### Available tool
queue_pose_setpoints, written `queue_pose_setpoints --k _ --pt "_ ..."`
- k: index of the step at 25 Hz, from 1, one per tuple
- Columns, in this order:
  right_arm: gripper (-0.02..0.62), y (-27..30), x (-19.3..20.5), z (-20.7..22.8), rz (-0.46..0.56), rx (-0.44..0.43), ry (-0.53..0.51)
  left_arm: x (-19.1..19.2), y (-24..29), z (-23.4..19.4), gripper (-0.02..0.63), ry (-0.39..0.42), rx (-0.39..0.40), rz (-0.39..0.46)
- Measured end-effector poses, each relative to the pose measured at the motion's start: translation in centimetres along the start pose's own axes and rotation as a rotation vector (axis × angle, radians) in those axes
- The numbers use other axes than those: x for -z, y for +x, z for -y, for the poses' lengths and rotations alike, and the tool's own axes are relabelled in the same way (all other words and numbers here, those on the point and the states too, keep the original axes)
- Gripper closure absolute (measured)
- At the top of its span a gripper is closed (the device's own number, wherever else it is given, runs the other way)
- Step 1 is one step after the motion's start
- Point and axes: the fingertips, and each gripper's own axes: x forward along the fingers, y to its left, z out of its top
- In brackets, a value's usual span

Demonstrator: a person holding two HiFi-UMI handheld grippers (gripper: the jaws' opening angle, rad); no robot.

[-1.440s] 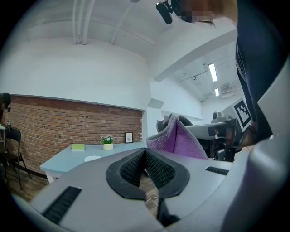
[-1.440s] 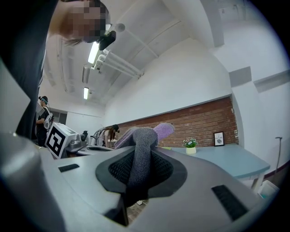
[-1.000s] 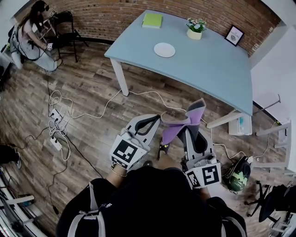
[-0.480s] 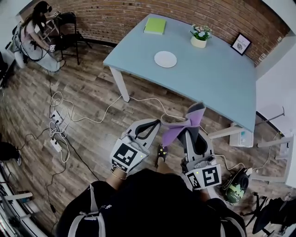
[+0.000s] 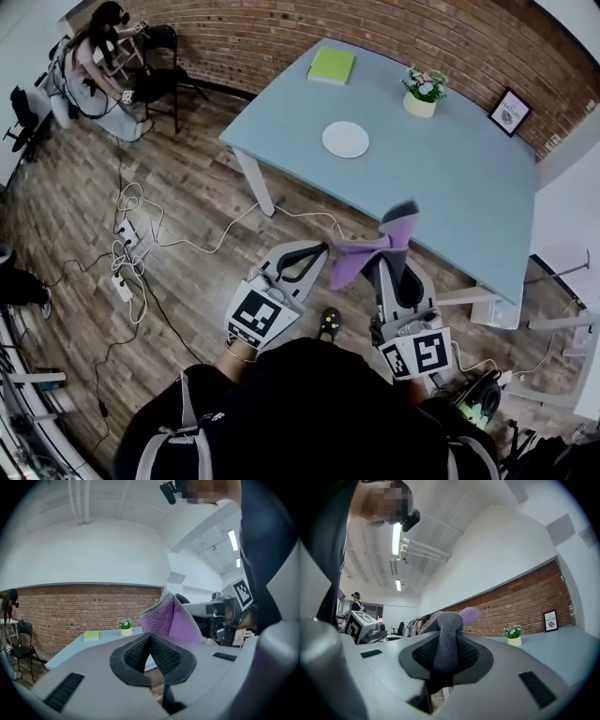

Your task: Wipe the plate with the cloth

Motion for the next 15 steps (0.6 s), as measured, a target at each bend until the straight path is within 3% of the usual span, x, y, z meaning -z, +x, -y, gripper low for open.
queue_pose_setpoints --k 7,15 --pt "0.534 0.9 -0.1 3.3 0.019 0.003 0.045 -0.4 2.8 -0.7 0.606 0.038 -0.014 -0.003" --pt "0.534 1.2 -0.5 6.2 0.03 0.013 0.016 -1.1 5.8 -0.8 0.606 -0.022 0.006 0.025"
